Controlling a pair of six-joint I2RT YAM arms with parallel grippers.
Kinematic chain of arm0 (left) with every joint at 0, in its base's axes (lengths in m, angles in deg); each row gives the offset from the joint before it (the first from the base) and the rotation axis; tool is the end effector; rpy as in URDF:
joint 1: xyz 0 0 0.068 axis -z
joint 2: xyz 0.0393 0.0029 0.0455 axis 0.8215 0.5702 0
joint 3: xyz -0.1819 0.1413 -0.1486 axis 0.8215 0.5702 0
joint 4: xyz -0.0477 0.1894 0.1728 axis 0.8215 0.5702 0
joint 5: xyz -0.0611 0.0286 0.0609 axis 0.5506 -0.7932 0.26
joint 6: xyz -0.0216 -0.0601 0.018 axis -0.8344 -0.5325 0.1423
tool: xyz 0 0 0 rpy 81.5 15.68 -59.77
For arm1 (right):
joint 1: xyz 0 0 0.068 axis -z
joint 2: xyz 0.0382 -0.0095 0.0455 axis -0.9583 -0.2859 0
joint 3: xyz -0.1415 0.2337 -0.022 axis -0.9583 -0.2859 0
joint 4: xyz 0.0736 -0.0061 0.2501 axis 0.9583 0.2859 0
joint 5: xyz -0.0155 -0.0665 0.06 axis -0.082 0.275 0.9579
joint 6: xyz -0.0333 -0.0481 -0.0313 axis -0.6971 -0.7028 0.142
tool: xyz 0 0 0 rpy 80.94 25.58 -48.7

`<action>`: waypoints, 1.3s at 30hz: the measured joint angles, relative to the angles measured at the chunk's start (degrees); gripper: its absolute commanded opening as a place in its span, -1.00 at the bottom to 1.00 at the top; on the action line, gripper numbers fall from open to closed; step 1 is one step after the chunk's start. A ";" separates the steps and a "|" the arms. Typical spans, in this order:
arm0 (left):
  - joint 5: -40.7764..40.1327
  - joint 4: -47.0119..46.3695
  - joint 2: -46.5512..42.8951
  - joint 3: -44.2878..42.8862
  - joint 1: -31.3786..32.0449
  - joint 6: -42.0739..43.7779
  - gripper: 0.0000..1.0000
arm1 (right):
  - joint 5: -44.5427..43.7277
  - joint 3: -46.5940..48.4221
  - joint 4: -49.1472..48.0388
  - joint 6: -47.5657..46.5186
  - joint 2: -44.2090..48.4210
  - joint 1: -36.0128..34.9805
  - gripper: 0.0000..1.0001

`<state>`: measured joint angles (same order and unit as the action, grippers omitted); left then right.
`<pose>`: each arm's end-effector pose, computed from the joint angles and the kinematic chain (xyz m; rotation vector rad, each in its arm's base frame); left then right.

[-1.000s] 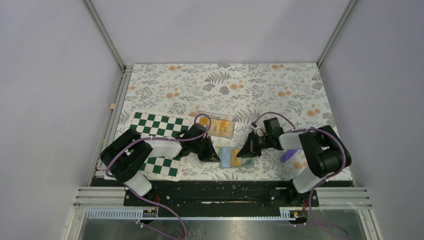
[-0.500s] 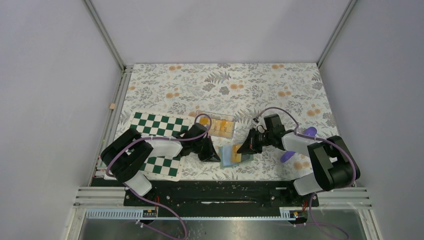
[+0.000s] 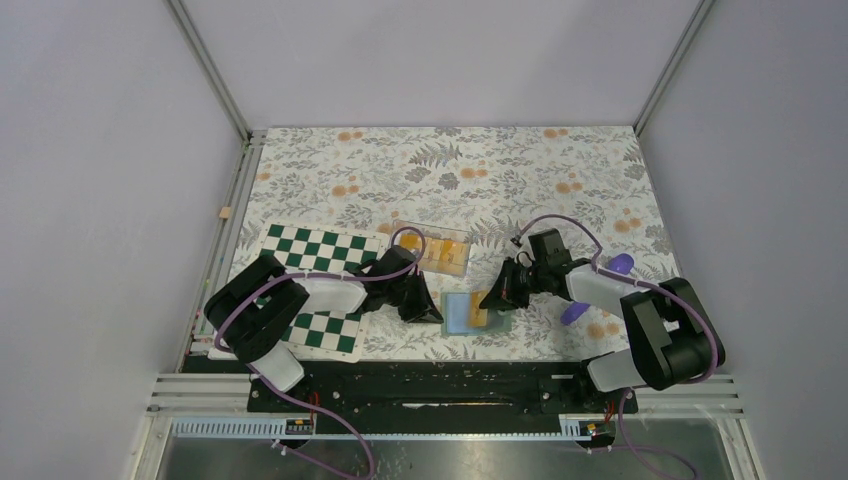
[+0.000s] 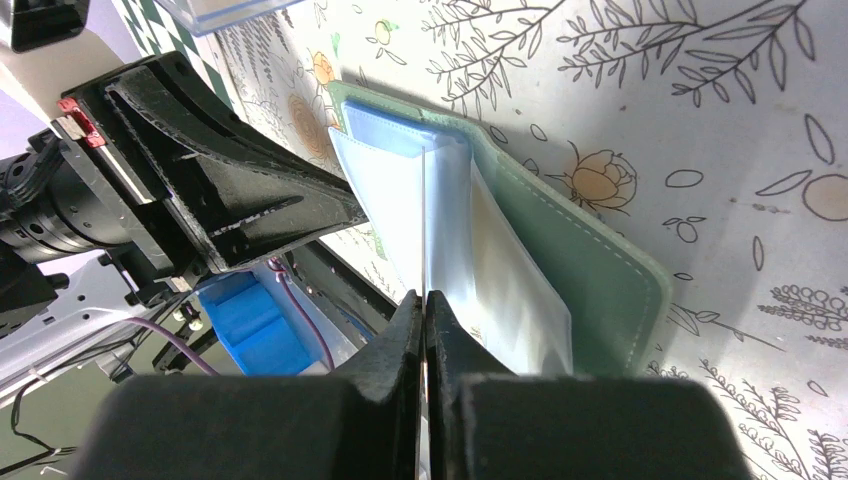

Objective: Put the credit cards into the card holder
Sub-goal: Insert the credit card into the card holder.

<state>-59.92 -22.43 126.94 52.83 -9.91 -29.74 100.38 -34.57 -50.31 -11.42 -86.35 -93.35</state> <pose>0.1916 -0.2213 0.1093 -0.1987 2.8313 -1.0984 0.2227 0.1169 0.1320 0.1076 2.6633 1.2617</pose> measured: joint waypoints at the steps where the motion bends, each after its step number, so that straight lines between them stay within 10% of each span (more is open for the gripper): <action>1: 0.02 -0.02 0.13 -0.07 0.00 -0.02 -1.00 | -0.02 0.00 0.24 -0.15 -0.04 0.00 -1.00; 24: 0.70 1.07 1.33 -1.73 0.00 0.98 -1.00 | 8.92 -0.24 -4.07 4.31 -5.70 1.22 -1.00; 39: 1.64 3.48 3.28 -4.59 0.02 2.43 -1.00 | 4.04 7.80 12.15 -8.33 -9.75 1.66 -0.97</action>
<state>-58.28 -18.96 130.22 48.24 -9.89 -27.31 104.43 -26.77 -38.16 -19.75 -96.10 -91.69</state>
